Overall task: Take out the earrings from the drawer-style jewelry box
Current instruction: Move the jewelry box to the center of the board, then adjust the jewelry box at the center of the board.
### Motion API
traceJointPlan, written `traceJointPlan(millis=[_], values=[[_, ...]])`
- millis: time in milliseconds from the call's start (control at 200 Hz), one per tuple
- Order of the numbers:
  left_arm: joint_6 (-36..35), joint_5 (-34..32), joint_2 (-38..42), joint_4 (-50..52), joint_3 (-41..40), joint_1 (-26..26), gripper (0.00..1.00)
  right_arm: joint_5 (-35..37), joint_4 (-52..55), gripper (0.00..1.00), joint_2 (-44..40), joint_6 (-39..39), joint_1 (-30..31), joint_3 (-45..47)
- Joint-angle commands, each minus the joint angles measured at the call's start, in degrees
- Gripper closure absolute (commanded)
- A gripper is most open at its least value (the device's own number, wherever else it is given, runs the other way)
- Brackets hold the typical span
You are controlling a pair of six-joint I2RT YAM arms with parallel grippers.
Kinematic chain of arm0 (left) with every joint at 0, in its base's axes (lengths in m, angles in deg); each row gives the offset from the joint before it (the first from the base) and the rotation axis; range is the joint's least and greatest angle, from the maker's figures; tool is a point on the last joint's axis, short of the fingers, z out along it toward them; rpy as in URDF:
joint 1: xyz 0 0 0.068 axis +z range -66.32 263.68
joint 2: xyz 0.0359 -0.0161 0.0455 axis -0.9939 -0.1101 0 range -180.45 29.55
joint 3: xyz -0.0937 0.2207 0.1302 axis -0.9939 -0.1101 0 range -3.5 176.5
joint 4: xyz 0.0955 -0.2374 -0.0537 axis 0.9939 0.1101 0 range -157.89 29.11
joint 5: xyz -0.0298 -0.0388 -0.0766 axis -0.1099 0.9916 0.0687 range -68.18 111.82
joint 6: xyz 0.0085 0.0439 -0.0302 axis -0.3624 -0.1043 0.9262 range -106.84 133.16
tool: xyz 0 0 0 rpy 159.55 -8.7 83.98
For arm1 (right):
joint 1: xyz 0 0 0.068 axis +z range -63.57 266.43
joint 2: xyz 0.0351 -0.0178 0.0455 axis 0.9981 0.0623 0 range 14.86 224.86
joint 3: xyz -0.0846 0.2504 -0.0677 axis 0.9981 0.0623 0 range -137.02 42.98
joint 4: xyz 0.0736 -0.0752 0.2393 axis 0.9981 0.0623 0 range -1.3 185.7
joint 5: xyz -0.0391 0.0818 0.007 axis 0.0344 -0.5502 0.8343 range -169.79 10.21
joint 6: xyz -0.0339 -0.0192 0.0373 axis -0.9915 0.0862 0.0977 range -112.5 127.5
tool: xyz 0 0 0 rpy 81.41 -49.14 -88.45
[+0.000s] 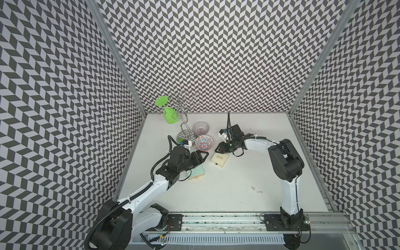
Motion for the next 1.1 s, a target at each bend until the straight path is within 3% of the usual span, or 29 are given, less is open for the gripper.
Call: traceJointPlan(millis=[0, 315, 486, 616, 791, 1097], values=[[-0.9, 0.8, -1.7, 0.9, 1.7, -0.3, 0.36, 1.9, 3.8, 0.69, -1.0, -2.8, 1.6, 2.9], [-3.1, 2.5, -4.9, 1.4, 3.0, -0.8, 0.4, 4.9, 1.4, 0.64, -10.8, -0.5, 3.3, 7.9], [-5.6, 2.3, -8.2, 4.1, 5.6, -2.0, 0.4, 15.3, 0.5, 0.59, -20.5, 6.2, 3.1, 10.2], [-7.6, 2.4, -11.7, 6.1, 8.0, -2.8, 0.4, 22.0, 0.6, 0.59, -30.2, 13.8, 3.0, 16.8], [-9.0, 3.1, -14.9, 5.2, 9.6, -3.0, 0.37, 18.8, 2.1, 0.59, -40.9, 19.9, 3.1, 27.3], [-12.3, 2.3, -22.7, 5.8, 12.7, -7.5, 0.38, 15.0, 9.8, 0.57, -48.9, 20.3, 4.0, 34.9]])
